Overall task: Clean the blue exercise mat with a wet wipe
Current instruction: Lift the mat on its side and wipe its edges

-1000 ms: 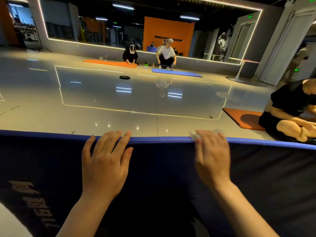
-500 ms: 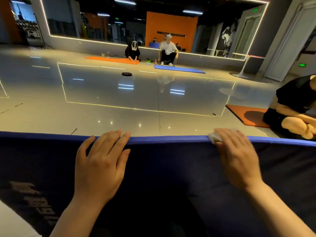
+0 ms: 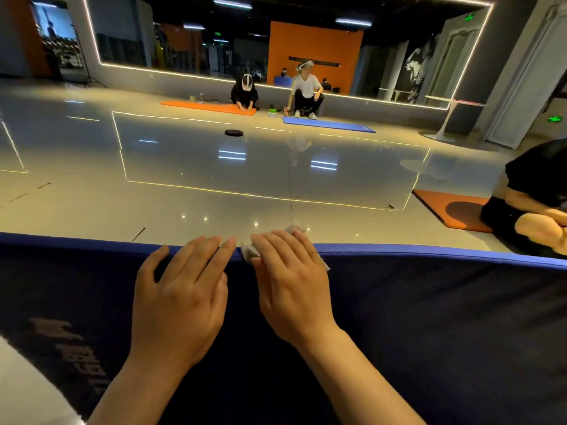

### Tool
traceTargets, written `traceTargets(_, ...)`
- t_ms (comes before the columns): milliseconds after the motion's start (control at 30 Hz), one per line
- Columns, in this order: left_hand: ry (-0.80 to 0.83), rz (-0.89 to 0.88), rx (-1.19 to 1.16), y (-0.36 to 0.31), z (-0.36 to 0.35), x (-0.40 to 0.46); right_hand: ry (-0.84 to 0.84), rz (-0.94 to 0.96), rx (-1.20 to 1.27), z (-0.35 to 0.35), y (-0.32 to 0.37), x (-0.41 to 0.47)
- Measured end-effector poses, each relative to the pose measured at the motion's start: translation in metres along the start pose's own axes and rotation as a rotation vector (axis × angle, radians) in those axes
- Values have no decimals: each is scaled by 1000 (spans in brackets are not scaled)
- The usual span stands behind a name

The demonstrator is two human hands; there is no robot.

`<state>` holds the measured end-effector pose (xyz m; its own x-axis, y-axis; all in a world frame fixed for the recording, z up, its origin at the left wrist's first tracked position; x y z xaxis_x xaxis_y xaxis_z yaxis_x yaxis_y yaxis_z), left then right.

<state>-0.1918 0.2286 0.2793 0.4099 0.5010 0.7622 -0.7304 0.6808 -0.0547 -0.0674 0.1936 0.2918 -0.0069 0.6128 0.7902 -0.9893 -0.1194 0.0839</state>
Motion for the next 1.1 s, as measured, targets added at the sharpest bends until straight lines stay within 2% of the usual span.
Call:
traceTargets(67, 1, 36, 2, 8, 0, 3, 10, -10, -53, 10, -34, -2)
traceTargets(233, -46, 46, -4, 7, 1, 0, -54, -299, -175, 53, -130, -28)
traceTargets(300, -68, 85, -20, 3, 1, -2, -126, -465, -144, 57, -139, -29)
traceTargets(367, -77, 134, -38, 0, 0, -3, -196, -531, -131, 45, -116, -21)
traceTargets(567, -78, 106, -16, 4, 2, -8, -87, -169, 3, -8, 14, -4)
traceTargets(667, -84, 96, -10, 7, 2, -9, 14, 33, -54, -9, 19, -5)
traceTargets(733, -81, 91, -2, 6, 1, -7, 32, 131, -140, 1, -2, -8)
traceTargets(867, -82, 70, 14, 8, 0, -5, -28, -29, -274, 42, -89, -24)
traceTargets(933, -95, 75, 21, 7, 0, -5, -49, -125, -260, 57, -117, -37)
traceTargets(1033, -83, 82, 91, 0, -4, -3, -195, -337, -177, 52, -118, -41)
traceTargets(1100, -69, 86, 127, -4, -5, -4, -271, -356, -141, 38, -90, -34)
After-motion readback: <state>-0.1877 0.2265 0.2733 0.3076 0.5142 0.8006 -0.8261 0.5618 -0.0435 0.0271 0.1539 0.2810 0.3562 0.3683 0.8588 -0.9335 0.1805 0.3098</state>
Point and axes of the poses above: each hand's wrist, its own x-axis towards the middle knuckle, its own z-axis out of the back of the hand, y = z × x, the point moved 8 cm from there along x, towards the middle knuckle, and after that the axes turned 2 degrees about -x, right-handed, at the moved point
